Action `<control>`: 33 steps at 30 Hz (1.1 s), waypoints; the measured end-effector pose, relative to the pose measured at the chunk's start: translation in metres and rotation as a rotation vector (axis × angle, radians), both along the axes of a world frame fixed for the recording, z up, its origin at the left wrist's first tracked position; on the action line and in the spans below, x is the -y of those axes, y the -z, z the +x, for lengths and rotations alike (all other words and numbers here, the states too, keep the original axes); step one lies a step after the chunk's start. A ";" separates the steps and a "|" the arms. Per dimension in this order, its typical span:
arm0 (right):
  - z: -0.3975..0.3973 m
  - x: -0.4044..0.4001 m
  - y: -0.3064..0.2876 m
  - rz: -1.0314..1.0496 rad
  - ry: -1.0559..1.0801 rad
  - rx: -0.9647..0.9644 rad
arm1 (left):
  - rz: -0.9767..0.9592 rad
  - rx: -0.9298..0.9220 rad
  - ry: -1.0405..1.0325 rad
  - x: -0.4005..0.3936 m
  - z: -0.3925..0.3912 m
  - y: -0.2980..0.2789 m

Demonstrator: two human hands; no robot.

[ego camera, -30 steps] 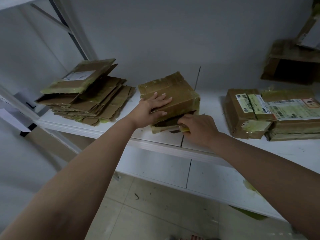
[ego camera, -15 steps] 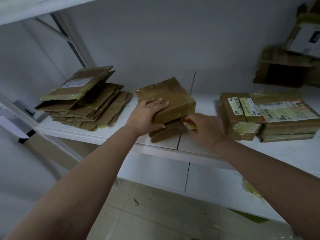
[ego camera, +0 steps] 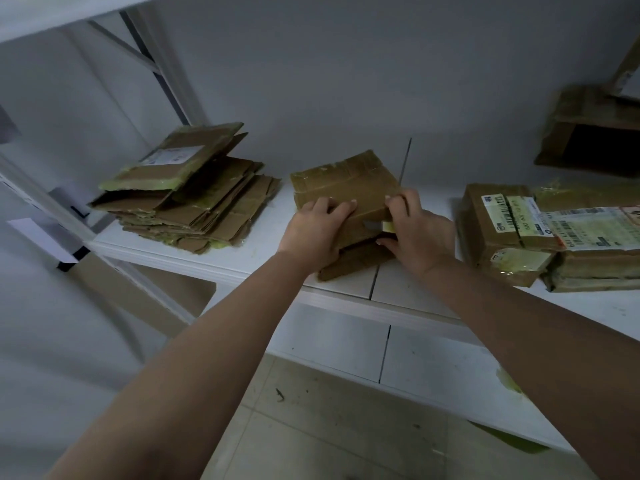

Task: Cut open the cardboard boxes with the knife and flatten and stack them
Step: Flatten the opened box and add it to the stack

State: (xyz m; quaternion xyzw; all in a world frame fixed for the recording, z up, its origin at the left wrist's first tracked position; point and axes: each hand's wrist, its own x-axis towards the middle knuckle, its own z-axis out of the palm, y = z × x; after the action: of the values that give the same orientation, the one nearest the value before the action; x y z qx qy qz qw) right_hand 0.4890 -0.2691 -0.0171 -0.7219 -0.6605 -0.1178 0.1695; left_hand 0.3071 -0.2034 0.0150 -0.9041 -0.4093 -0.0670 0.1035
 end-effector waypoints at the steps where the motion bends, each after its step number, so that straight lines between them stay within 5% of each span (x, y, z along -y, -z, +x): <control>1: 0.000 -0.001 0.000 0.001 -0.002 0.011 | -0.014 -0.002 0.007 -0.001 -0.002 -0.002; 6: 0.001 -0.005 -0.004 0.029 -0.037 0.008 | -0.084 -0.016 0.036 -0.004 -0.008 -0.011; 14: 0.022 0.004 -0.026 -0.034 -0.162 -0.253 | -0.305 -0.006 0.075 -0.008 -0.017 -0.035; 21: 0.033 -0.003 -0.051 -0.034 -0.008 -0.610 | -0.752 0.390 -0.042 -0.019 -0.027 -0.059; 26: 0.023 -0.016 -0.051 0.056 0.072 -0.483 | -0.437 0.652 -0.063 -0.019 -0.023 -0.032; 29: 0.020 -0.018 -0.038 0.012 0.039 -0.270 | -0.217 0.486 -0.088 -0.015 -0.016 -0.012; 33: 0.017 -0.020 -0.023 0.004 0.033 -0.371 | -0.005 0.273 -0.205 -0.005 -0.003 0.004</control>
State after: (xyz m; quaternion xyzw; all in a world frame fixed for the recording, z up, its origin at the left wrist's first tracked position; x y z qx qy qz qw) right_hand 0.5065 -0.2490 0.0061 -0.7417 -0.6057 0.0130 0.2879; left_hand 0.3036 -0.1984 0.0113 -0.8403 -0.5096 -0.1774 0.0511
